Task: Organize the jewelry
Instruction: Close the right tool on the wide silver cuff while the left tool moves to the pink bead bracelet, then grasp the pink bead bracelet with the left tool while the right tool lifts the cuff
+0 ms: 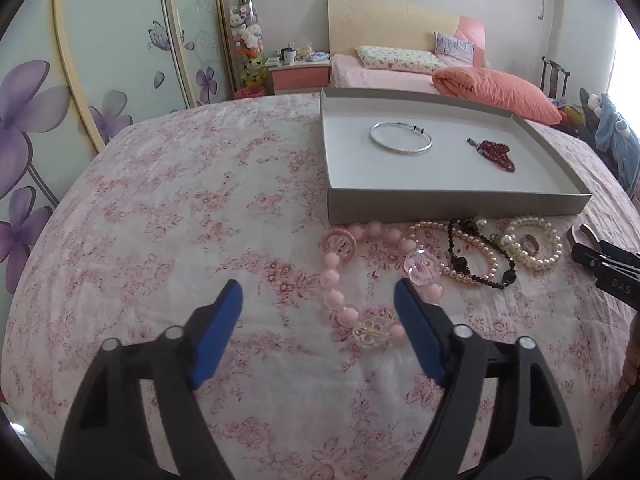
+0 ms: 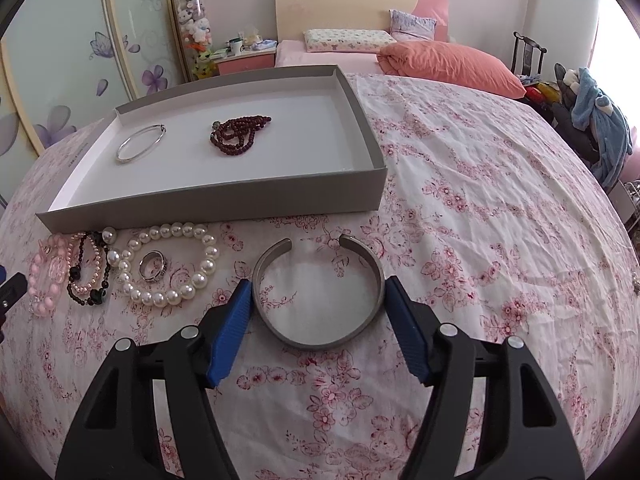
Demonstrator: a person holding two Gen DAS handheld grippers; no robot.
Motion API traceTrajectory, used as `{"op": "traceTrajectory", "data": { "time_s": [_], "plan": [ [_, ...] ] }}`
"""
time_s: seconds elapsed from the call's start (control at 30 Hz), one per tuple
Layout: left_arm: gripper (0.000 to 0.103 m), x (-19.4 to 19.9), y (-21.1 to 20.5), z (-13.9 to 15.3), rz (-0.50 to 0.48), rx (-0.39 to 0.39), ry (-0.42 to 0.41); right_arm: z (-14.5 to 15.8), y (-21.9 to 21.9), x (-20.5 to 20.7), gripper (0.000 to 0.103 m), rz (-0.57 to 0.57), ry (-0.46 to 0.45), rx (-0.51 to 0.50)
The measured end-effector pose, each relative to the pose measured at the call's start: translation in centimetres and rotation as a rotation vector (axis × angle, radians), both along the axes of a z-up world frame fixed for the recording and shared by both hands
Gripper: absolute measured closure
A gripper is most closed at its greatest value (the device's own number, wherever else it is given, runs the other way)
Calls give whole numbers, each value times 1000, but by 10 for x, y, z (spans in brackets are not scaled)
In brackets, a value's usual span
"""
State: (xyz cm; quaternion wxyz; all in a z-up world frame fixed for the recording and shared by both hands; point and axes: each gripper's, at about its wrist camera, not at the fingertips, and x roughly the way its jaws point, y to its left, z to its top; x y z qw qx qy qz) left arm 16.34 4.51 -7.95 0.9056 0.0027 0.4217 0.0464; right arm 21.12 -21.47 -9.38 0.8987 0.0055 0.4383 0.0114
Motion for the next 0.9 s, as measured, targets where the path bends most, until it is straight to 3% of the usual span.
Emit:
{"op": "traceTrajectory", "data": {
  "time_s": [0.1,0.33,0.57,0.9],
  "plan": [
    [43,10,0,-8,14,-6,37,0,0,0,36,1,0,0],
    [50,22,1,-15,11,1,53,0,0,0,36,0,0,0],
    [88,20,-2,-14,-8,-13,46,0,1,0,36,0,0,0],
    [87,19,0,-15,10,-6,45,0,2,0,36,3,1,-4]
  ]
}}
